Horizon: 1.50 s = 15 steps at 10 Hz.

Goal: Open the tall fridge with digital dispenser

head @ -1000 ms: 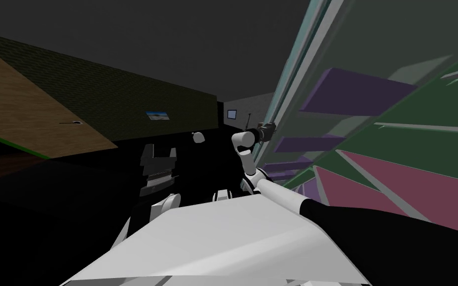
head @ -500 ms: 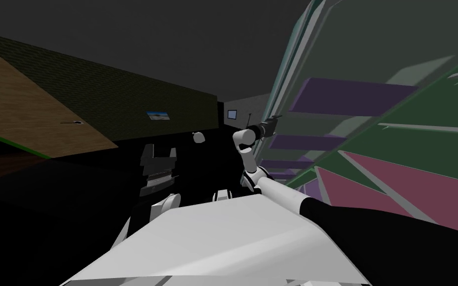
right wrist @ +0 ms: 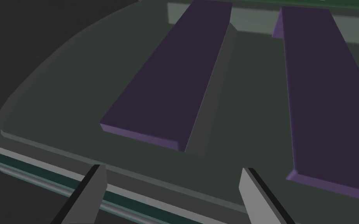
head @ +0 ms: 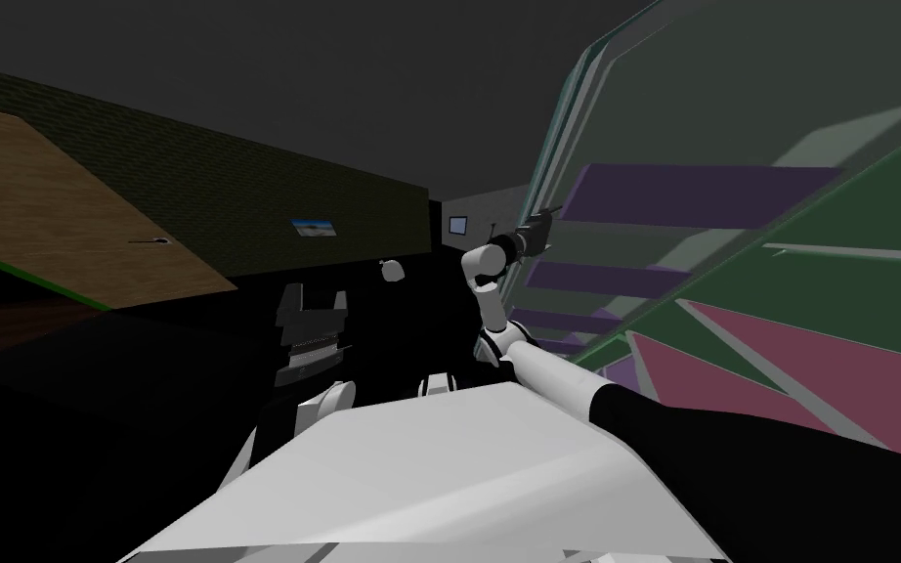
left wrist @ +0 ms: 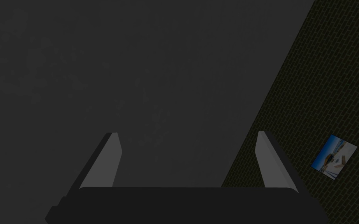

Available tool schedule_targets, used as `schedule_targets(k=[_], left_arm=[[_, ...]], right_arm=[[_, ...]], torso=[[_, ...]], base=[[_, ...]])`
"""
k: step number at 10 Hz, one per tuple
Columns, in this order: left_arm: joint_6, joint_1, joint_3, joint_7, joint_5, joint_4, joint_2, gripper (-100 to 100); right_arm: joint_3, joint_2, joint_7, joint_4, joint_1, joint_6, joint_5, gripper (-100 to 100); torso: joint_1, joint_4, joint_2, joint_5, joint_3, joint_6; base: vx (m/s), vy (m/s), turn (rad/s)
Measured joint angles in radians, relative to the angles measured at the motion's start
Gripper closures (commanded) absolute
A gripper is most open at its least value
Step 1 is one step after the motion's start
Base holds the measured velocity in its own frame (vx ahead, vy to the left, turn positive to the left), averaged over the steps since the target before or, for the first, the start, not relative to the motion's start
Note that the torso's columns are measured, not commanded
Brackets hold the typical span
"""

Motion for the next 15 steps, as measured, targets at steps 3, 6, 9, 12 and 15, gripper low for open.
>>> schedule_targets(k=[3,6,9,12,15], left_arm=[[0.000,0.000,0.000,0.000,0.000,0.000,0.000,0],[0.000,0.000,0.000,0.000,0.000,0.000,0.000,0],[0.000,0.000,0.000,0.000,0.000,0.000,0.000,0],[0.000,0.000,0.000,0.000,0.000,0.000,0.000,0],[0.000,0.000,0.000,0.000,0.000,0.000,0.000,0]], right_arm=[[-0.055,-0.017,0.042,0.074,-0.091,0.048,0.007,-100],[-0.106,-0.035,0.078,0.130,-0.172,0.074,0.003,-100],[-0.156,-0.047,0.118,0.189,-0.259,0.090,0.007,-100],[-0.206,-0.059,0.154,0.250,-0.346,0.100,0.011,-100],[-0.262,-0.075,0.198,0.297,-0.428,0.112,0.009,-100]], torso=[[-0.001,0.000,0.000,0.000,0.000,0.000],[0.000,0.000,0.000,0.000,0.000,0.000],[-0.001,0.000,0.001,0.000,0.000,0.000],[-0.001,0.000,0.001,0.000,0.000,0.000],[-0.001,0.000,0.001,0.000,0.000,0.000]], base=[[0.041,0.010,0.028],[0.039,0.013,0.041],[0.036,0.010,0.029],[0.039,0.010,0.035],[0.034,0.008,0.021]])
